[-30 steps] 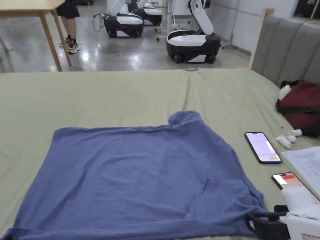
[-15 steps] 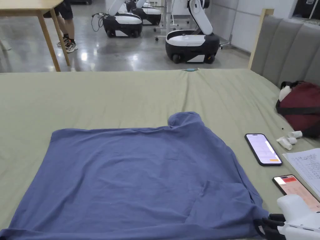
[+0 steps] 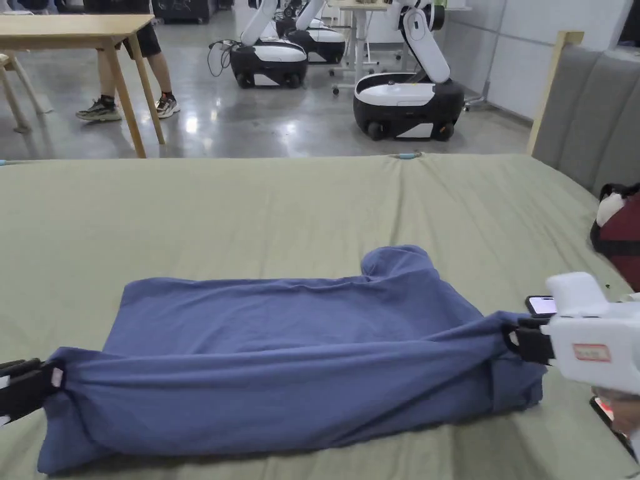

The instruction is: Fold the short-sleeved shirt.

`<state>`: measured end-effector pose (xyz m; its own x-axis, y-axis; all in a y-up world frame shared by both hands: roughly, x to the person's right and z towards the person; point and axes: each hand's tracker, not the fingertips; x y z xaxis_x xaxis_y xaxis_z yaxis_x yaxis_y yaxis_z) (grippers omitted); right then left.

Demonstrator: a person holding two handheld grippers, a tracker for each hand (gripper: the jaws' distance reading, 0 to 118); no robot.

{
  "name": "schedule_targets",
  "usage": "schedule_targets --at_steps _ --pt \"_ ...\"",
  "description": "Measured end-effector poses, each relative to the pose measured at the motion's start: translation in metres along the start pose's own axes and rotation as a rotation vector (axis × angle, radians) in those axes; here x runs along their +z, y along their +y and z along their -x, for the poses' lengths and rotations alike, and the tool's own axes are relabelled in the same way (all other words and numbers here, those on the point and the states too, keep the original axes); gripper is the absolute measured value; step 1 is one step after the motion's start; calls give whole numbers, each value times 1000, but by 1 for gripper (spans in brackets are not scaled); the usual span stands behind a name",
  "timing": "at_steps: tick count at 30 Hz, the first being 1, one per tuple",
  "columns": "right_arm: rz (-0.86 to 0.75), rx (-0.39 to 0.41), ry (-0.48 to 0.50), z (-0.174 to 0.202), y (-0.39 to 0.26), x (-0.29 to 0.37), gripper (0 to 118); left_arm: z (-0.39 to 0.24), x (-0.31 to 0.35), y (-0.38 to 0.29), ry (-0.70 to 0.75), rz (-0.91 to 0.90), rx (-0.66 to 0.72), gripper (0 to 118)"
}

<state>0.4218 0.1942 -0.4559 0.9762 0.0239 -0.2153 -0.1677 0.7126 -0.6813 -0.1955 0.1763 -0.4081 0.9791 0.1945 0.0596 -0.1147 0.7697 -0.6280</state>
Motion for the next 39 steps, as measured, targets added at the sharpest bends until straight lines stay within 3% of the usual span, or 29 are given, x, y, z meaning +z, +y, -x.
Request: schedule_targets --at_steps 6,10,11,12,13,14,15,16,17,21,22,23,24,25,26,27,34,35,36,37,38,39 --pt "254 89 -89 4 -7 -112 12 -2 -79 -10 100 237 -95 6" --pt "203 72 -102 5 -8 -112 15 -2 -82 -17 89 213 -51 6" --pt "203 65 -97 2 -6 -109 26 -1 -80 -16 85 213 -33 14" --pt "192 66 -91 -2 -6 -98 49 1 -75 -14 74 206 -1 41" --pt "169 61 -88 -5 -6 -89 80 2 -69 -11 94 181 -3 88" --pt "144 43 -93 -10 -6 -77 112 4 -58 -8 97 183 -8 118" --pt "115 -2 -78 -16 -8 -61 118 4 -47 -8 92 184 -7 113" --pt "74 -32 -60 -20 -12 -43 117 3 -27 -13 61 132 22 113" --pt "5 -59 -24 -24 -17 -18 117 1 -10 -10 16 39 -38 114" --pt "-139 -135 21 -21 -52 77 115 2 72 -38 70 -82 -42 114" --pt "-170 -152 46 -18 -64 96 108 1 89 -46 62 -107 -24 113" --pt "-200 -162 63 -14 -77 114 87 2 104 -57 49 -119 -1 106" --pt "-223 -160 77 -9 -88 128 57 2 117 -66 35 -142 15 91" --pt "-233 -164 78 -4 -100 141 21 2 128 -76 37 -180 36 63" --pt "-221 -168 66 1 -109 148 1 -7 142 -81 50 -190 56 14" --pt "-221 -180 73 4 -117 156 1 -8 146 -87 86 -189 75 0" --pt "-195 -134 133 32 -127 180 1 -5 111 -85 61 -132 116 0" --pt "-200 -134 149 34 -126 182 1 -6 100 -82 70 -120 112 6" --pt "-204 -134 159 35 -125 184 1 -4 86 -77 69 -107 114 20" --pt "-207 -132 158 38 -124 186 1 -3 73 -75 50 -77 141 50" --pt "-211 -126 159 40 -123 187 1 -8 61 -75 44 -77 152 95" --pt "-214 -116 163 41 -122 189 1 -7 45 -71 33 -34 159 104"
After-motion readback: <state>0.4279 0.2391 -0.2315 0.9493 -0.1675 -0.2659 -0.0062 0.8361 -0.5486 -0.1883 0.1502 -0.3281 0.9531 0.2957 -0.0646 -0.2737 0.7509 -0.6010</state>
